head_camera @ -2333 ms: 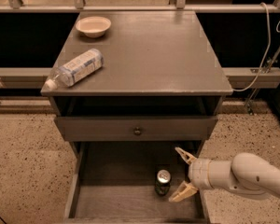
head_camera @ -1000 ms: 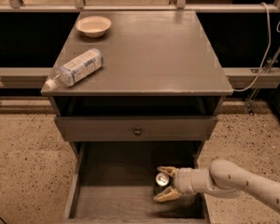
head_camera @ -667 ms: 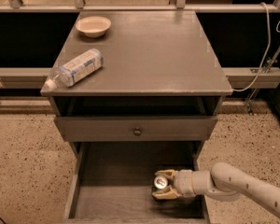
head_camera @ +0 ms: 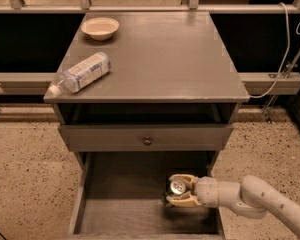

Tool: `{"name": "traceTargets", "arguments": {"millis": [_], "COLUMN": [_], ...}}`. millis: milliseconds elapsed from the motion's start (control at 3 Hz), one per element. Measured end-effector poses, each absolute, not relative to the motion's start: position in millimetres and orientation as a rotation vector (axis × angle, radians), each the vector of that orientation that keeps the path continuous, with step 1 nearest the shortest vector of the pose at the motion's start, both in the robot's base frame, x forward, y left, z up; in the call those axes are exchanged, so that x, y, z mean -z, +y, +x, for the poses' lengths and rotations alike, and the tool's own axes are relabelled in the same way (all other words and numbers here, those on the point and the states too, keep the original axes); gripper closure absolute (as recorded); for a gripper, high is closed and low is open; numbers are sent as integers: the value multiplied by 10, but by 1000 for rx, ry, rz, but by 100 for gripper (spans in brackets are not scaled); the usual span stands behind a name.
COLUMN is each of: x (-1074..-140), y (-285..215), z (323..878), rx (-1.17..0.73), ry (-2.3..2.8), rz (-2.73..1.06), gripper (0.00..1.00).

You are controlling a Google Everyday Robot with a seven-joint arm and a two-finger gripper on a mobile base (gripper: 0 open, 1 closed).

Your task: Pick green can from middle drawer and place on counter

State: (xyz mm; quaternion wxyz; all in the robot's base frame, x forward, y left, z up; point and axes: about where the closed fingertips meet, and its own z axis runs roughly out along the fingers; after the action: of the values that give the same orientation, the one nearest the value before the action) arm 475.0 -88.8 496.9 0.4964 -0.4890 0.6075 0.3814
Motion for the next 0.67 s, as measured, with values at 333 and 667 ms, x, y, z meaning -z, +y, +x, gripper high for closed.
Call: {"name": "traceTargets", "arguments": {"millis": [333,667], "x": [-5844,-6873], "y": [-1093,-1362], "z": [4680,4639], "rx": [-818,-621], "ry": [1317,1174], "rz": [-1228,-1328], "gripper": [100,100]}}
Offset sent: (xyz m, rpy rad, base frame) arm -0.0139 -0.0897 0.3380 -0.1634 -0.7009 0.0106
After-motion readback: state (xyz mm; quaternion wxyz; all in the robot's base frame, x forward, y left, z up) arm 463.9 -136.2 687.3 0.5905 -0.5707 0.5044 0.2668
